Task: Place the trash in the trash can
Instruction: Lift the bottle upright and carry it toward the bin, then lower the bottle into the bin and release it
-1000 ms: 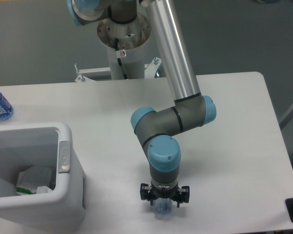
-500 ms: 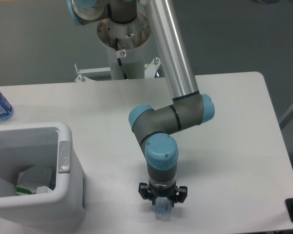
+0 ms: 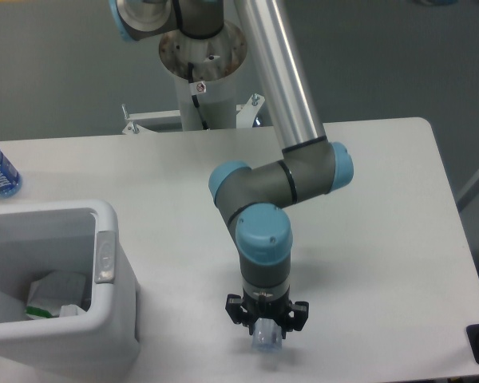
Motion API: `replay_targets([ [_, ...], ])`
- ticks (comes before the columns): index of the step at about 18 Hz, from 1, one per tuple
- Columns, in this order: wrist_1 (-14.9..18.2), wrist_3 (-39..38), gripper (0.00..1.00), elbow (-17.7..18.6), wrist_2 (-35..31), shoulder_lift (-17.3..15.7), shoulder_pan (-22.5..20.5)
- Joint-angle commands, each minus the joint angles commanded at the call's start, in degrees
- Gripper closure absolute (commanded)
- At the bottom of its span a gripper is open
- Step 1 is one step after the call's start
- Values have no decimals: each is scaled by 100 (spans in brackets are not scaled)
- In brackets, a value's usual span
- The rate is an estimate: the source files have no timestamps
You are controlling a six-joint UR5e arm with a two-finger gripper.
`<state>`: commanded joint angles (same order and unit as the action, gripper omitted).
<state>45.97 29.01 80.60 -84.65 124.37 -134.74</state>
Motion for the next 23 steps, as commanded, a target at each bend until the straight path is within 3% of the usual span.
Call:
replay_targets([
  [5, -61, -271, 39, -280, 509, -387, -18],
  [9, -307, -1202, 38, -1175, 1194, -519, -114],
  [12, -728, -2177, 38, -1721, 1407, -572, -62],
  [17, -765, -2382, 38, -1784, 1416, -993, 412],
  [23, -817, -2444, 38, -1802, 1398, -1240, 992],
])
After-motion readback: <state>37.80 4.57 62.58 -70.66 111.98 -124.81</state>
